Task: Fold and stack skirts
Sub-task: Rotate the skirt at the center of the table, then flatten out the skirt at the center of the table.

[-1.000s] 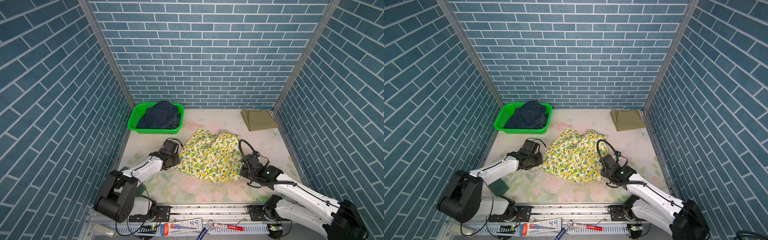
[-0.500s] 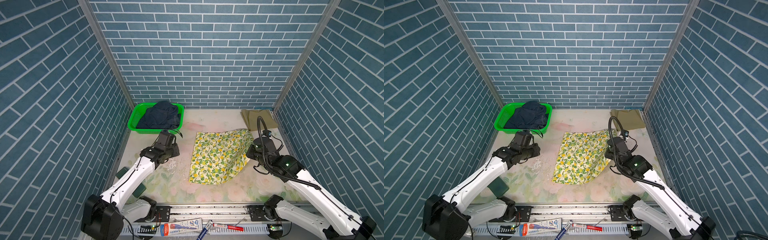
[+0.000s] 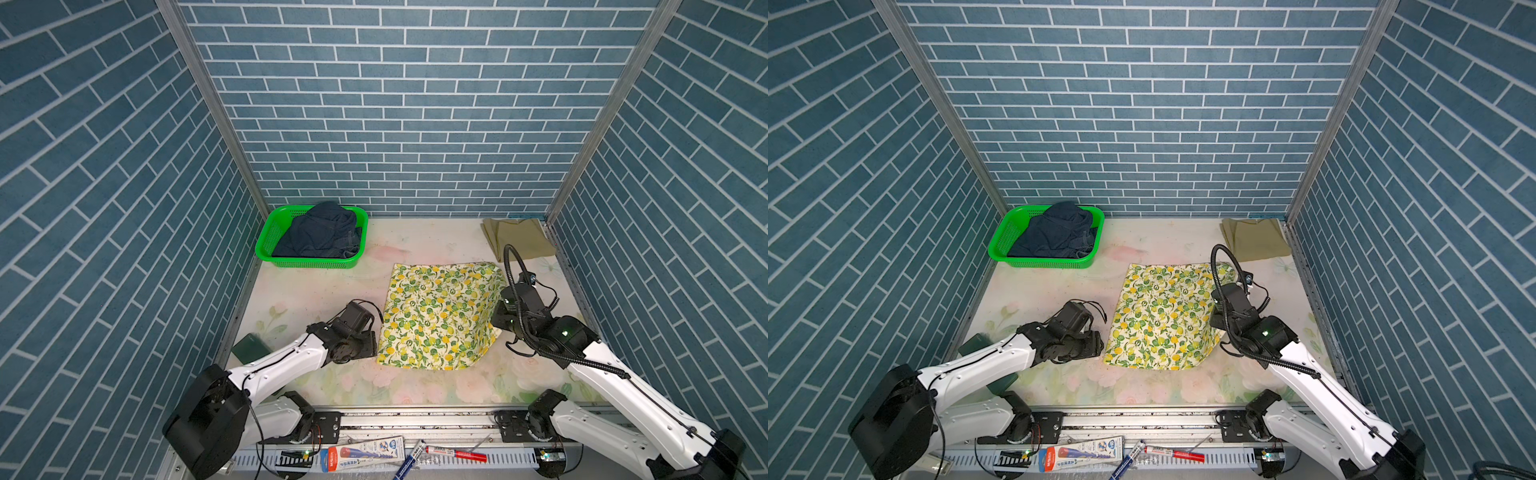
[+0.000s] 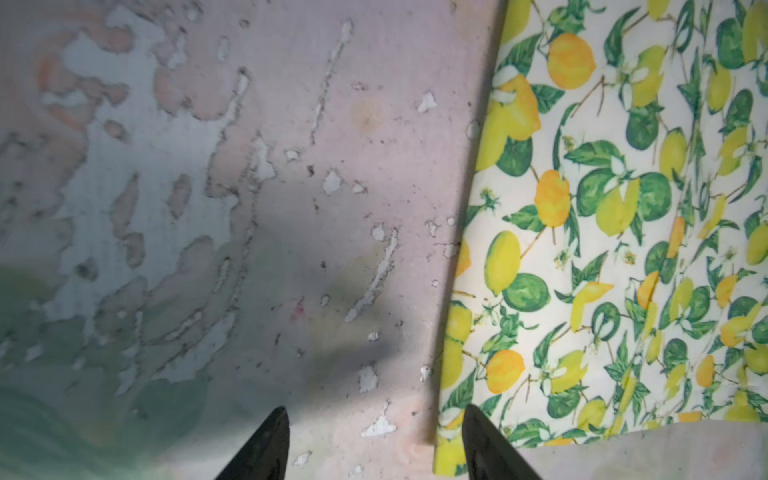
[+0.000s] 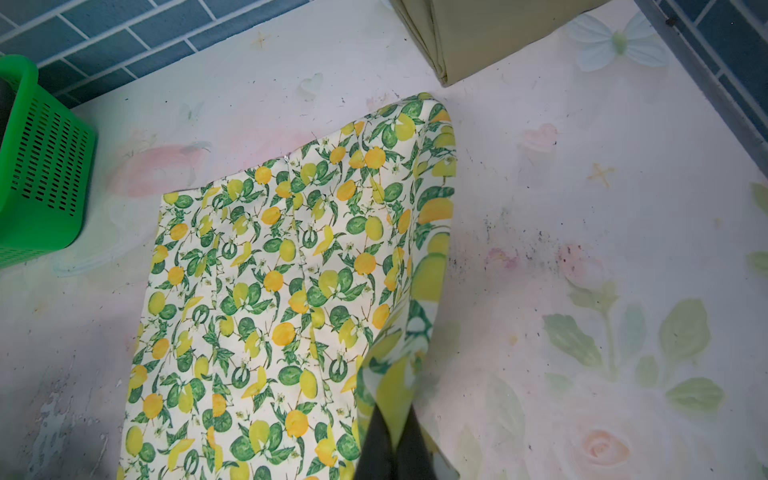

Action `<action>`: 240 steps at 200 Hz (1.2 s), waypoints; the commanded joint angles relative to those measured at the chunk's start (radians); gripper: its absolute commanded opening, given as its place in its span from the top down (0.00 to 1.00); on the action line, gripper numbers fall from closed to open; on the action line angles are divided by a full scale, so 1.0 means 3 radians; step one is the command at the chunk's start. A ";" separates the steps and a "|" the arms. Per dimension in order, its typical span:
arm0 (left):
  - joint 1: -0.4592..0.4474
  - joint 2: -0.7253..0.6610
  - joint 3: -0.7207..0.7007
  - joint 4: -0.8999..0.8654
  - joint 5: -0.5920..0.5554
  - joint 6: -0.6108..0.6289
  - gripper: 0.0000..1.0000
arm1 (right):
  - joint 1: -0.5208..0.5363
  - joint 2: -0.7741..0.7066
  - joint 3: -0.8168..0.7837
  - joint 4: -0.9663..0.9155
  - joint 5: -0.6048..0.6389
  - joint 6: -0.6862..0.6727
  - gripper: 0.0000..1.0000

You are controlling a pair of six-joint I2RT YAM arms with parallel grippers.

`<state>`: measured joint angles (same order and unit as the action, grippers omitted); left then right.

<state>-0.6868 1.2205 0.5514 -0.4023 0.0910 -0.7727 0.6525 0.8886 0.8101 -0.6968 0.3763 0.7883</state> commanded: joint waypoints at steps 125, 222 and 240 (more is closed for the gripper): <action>-0.0660 0.0956 0.0289 0.0098 -0.0119 -0.0452 0.82 | -0.0094 -0.0110 -0.0164 0.0124 -0.0058 -0.0019 1.00; -0.0396 0.0270 0.2001 -0.1309 -0.0575 0.0271 1.00 | -0.0182 -0.0082 0.0680 -0.0157 0.0221 -0.0524 1.00; -0.0221 0.0311 0.2499 -0.1447 -0.0527 0.0477 1.00 | -0.0255 0.0090 0.1133 -0.0216 0.0224 -0.0709 1.00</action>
<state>-0.8131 1.3197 1.1500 -0.6941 -0.0345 -0.7456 0.6022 0.8753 0.9649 -0.7380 0.3927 0.6781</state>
